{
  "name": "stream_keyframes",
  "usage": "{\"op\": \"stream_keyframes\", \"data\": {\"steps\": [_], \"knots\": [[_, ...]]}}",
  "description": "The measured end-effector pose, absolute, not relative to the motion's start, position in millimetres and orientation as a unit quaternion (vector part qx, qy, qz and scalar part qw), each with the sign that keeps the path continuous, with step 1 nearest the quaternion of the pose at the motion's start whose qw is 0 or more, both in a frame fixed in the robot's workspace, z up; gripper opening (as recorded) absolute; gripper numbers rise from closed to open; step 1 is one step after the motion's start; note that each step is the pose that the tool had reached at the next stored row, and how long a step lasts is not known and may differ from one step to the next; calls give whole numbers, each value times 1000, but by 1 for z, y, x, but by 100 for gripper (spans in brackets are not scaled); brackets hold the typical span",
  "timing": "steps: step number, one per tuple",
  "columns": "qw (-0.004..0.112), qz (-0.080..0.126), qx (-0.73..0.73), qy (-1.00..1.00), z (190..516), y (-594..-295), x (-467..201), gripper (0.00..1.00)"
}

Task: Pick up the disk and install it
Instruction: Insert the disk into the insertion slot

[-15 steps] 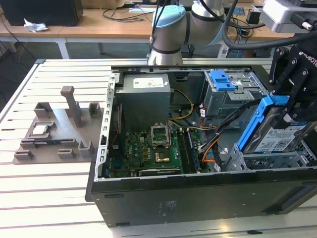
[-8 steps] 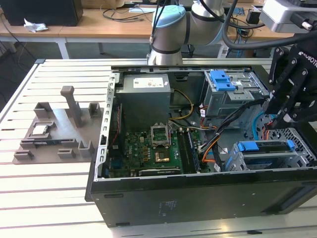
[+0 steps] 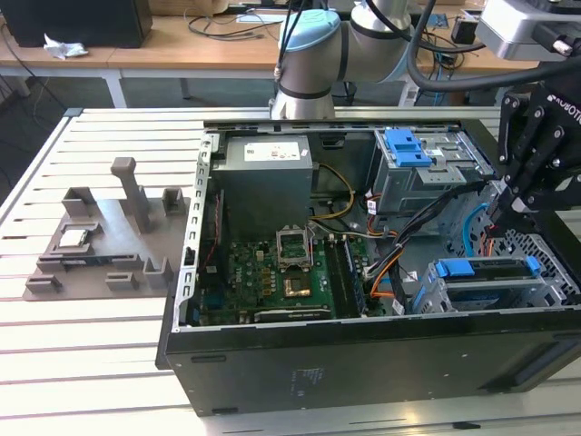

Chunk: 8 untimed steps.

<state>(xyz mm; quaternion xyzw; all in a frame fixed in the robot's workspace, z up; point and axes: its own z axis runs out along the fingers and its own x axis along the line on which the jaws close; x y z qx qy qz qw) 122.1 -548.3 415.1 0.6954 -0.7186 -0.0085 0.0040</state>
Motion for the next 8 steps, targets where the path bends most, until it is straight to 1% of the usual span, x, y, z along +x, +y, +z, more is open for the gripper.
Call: {"op": "stream_keyframes", "data": {"steps": [8], "knots": [[4,-9,695,-719,415,-548,131,11]]}}
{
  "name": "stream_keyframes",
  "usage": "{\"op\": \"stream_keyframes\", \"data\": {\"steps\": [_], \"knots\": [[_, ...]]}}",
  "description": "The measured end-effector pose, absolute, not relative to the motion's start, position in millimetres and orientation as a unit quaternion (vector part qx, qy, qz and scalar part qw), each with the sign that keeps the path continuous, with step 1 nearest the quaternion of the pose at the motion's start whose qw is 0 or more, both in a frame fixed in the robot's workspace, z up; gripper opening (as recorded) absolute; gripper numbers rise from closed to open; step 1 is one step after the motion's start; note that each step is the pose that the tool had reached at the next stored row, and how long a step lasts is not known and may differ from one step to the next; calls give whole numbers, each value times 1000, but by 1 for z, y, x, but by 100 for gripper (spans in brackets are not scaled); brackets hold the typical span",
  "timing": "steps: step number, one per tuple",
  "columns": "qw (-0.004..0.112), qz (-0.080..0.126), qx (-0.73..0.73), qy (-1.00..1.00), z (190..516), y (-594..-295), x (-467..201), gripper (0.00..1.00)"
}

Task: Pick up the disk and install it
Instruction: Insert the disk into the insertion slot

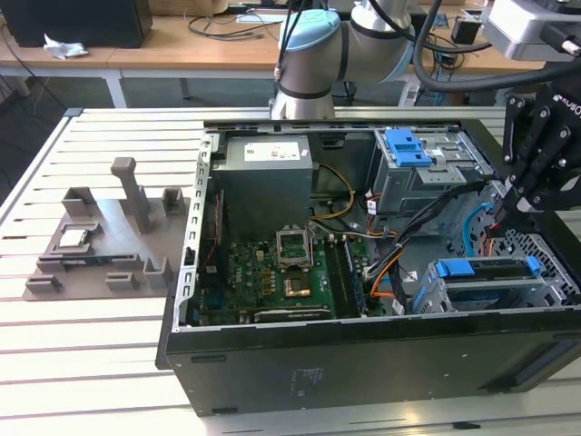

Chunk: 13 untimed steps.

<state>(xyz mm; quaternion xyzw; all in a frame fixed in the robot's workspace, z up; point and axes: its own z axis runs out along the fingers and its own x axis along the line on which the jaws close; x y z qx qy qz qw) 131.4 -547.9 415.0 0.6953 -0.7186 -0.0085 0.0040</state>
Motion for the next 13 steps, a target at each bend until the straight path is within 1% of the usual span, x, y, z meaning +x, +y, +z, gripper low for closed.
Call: {"op": "stream_keyframes", "data": {"steps": [2,6,13], "knots": [[4,-9,695,-719,415,-543,158,11],[4,-9,695,-718,415,-537,178,11],[4,-9,695,-719,409,-525,191,11]]}}
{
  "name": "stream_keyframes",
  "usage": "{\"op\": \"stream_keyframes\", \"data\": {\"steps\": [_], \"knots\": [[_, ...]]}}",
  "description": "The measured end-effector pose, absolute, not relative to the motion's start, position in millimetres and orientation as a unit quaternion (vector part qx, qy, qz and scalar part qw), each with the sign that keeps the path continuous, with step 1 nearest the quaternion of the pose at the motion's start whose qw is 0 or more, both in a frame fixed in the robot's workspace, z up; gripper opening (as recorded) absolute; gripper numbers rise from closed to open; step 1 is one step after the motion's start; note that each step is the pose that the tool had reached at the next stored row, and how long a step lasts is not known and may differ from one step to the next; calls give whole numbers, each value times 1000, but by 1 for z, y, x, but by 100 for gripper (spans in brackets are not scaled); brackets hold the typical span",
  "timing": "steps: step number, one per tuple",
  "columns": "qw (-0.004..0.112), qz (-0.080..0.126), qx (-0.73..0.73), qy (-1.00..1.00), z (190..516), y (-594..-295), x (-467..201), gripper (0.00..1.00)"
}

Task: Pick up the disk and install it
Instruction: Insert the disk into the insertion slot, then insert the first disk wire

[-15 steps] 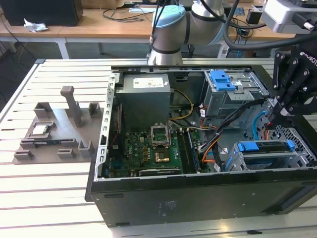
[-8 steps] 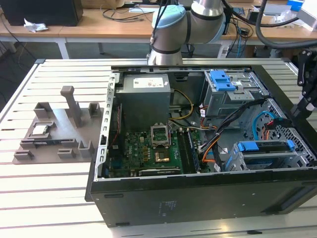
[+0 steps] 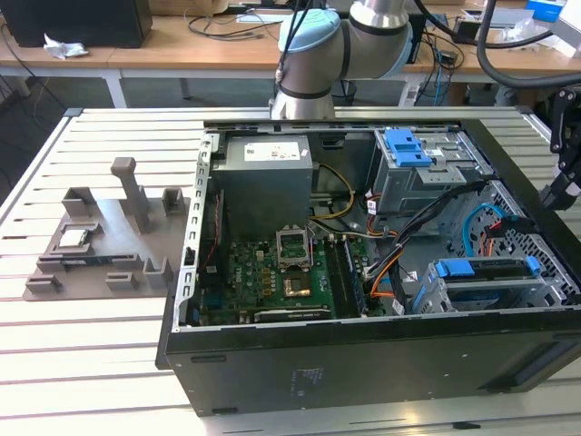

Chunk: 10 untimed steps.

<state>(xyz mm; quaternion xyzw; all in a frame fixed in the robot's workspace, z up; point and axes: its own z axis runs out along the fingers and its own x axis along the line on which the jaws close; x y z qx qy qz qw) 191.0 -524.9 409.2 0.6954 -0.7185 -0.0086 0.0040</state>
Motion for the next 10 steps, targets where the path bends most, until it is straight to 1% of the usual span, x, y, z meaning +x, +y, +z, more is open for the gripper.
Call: {"op": "stream_keyframes", "data": {"steps": [10], "knots": [[5,-8,695,-719,409,-525,193,11]]}}
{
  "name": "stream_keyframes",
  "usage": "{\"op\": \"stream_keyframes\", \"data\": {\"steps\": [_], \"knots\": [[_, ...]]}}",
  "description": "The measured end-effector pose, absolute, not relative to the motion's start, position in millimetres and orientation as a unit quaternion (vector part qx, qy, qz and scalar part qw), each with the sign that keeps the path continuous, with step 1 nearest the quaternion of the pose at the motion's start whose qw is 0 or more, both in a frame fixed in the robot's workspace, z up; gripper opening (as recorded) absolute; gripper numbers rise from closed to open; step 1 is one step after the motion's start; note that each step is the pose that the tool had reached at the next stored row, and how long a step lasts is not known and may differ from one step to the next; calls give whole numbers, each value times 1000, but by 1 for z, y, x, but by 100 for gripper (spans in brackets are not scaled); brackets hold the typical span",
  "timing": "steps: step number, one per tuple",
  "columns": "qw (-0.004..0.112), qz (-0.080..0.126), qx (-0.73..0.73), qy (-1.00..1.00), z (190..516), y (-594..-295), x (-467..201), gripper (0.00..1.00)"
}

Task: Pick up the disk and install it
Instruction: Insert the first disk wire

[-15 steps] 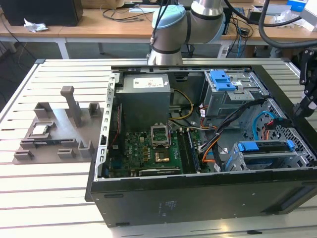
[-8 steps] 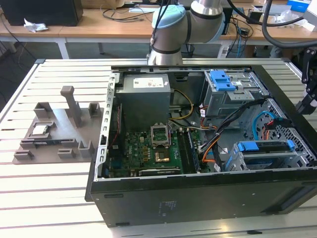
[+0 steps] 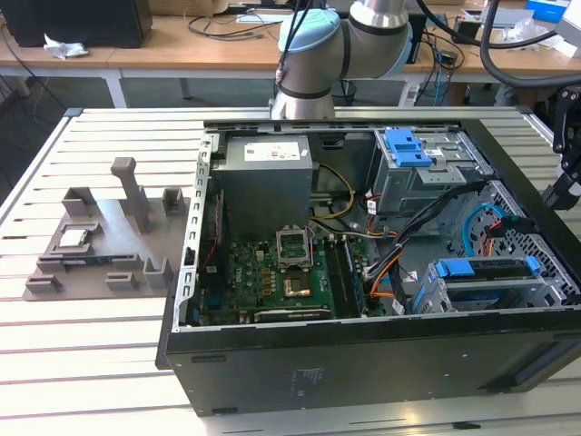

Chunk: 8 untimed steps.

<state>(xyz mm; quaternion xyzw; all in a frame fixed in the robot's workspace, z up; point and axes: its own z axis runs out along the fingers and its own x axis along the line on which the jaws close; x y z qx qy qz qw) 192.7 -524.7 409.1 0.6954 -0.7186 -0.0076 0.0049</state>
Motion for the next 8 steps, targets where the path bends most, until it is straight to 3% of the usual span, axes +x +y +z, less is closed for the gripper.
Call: {"op": "stream_keyframes", "data": {"steps": [2,4,5,7,8], "knots": [[5,-8,695,-719,409,-525,193,11],[5,-8,695,-719,409,-525,193,24],[5,-8,695,-719,409,-525,193,24],[5,-7,695,-719,409,-525,193,42],[5,-7,695,-719,409,-525,193,42]]}}
